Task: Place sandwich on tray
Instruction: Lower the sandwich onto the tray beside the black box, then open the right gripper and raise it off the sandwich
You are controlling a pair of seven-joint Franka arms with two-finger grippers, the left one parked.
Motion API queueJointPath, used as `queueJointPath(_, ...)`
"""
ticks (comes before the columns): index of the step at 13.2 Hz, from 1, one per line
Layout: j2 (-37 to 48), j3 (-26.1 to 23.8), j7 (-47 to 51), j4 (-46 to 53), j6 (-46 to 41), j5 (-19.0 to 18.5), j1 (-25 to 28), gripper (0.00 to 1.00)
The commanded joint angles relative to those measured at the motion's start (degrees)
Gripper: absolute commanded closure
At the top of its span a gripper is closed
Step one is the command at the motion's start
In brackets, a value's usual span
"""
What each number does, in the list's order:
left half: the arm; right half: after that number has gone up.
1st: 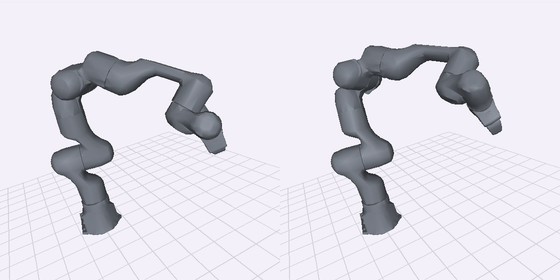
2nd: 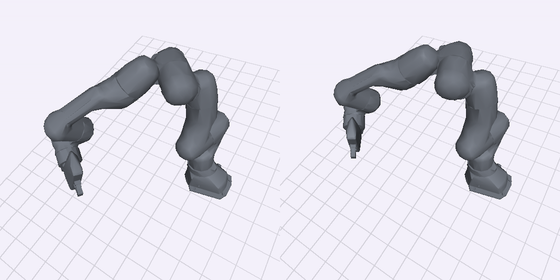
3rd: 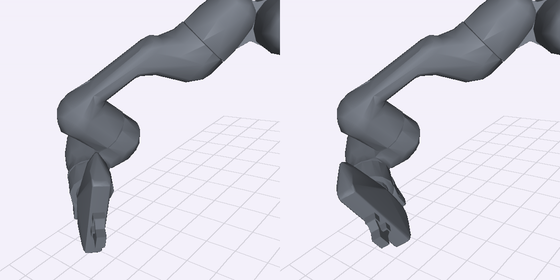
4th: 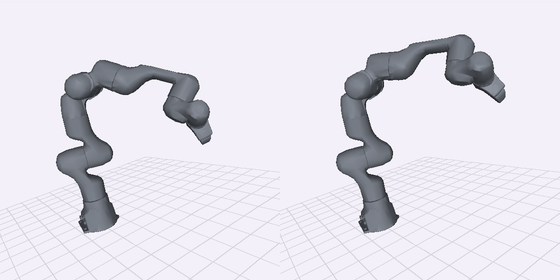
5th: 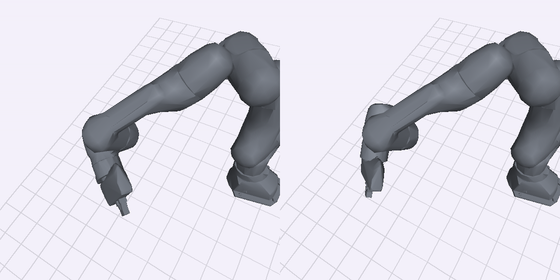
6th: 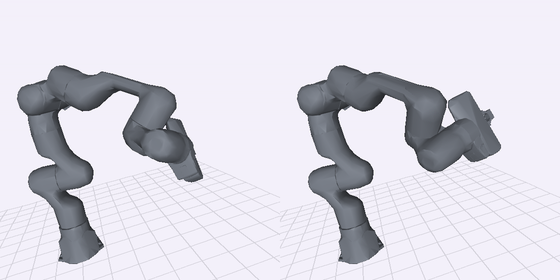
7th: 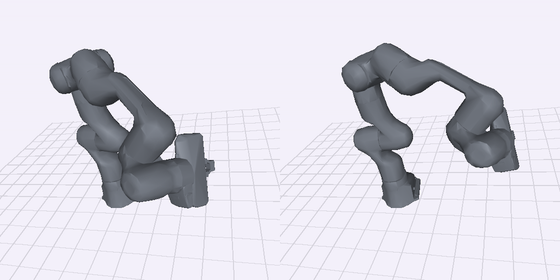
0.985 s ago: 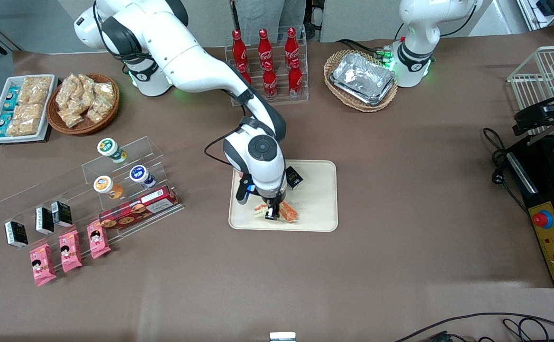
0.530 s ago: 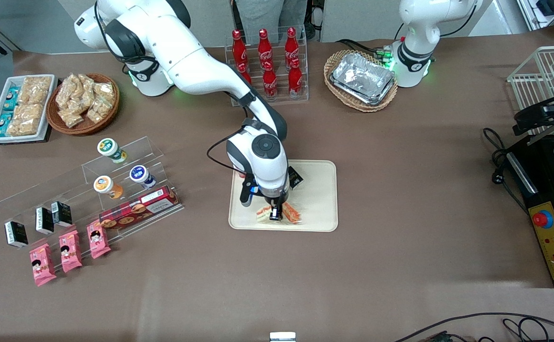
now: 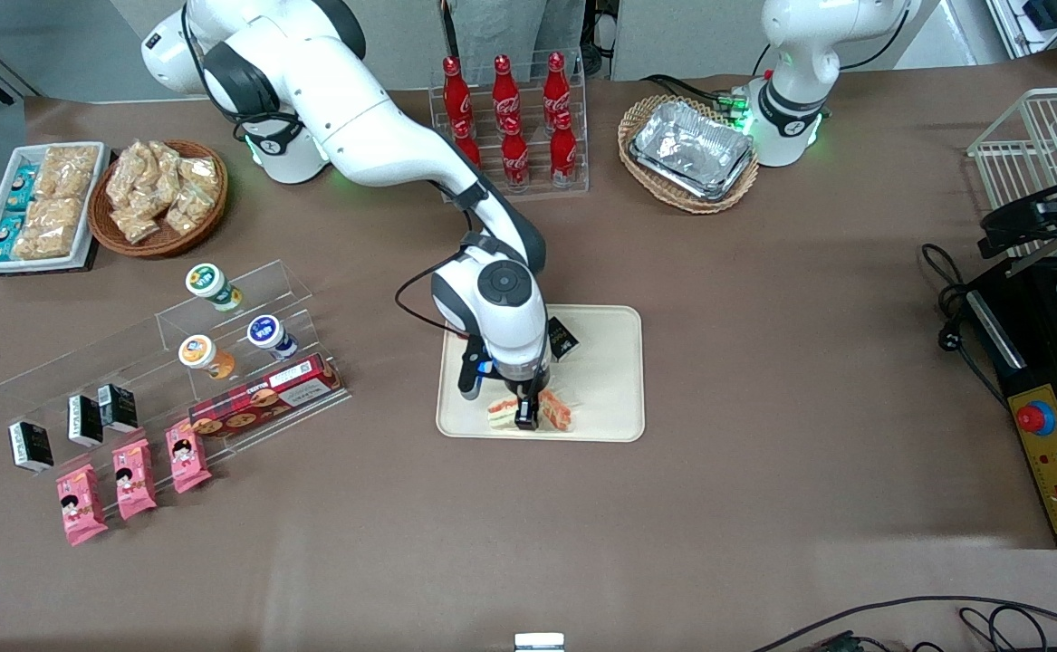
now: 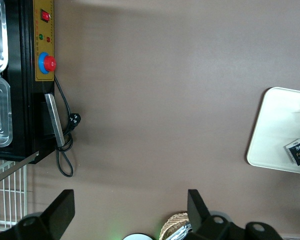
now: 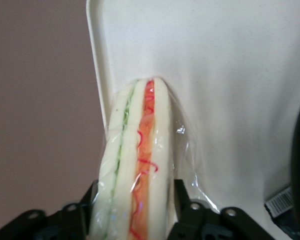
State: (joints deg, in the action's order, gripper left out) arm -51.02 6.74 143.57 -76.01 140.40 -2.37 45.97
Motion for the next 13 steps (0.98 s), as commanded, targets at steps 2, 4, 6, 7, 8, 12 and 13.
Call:
queueJointPath(2,-2.1,0.1,0.0,2.2,1.0,-1.1,-0.5,0.00)
queueJointPath(4,-2.0,0.1,0.1,2.1,1.0,-1.1,-0.4,0.00)
queueJointPath(6,-1.5,0.1,0.0,2.1,0.6,-1.1,-0.4,0.00)
queueJointPath(7,-0.6,0.1,-0.1,2.0,0.3,-1.1,-0.4,0.00)
queueJointPath(8,0.7,0.1,-0.2,1.6,0.0,-1.1,-0.4,0.00)
queueJointPath(12,5.8,-0.4,-3.7,0.8,-7.7,-0.4,-0.4,0.00)
queueJointPath(13,7.4,-0.5,-6.3,0.7,-10.2,-0.2,-0.4,0.00)
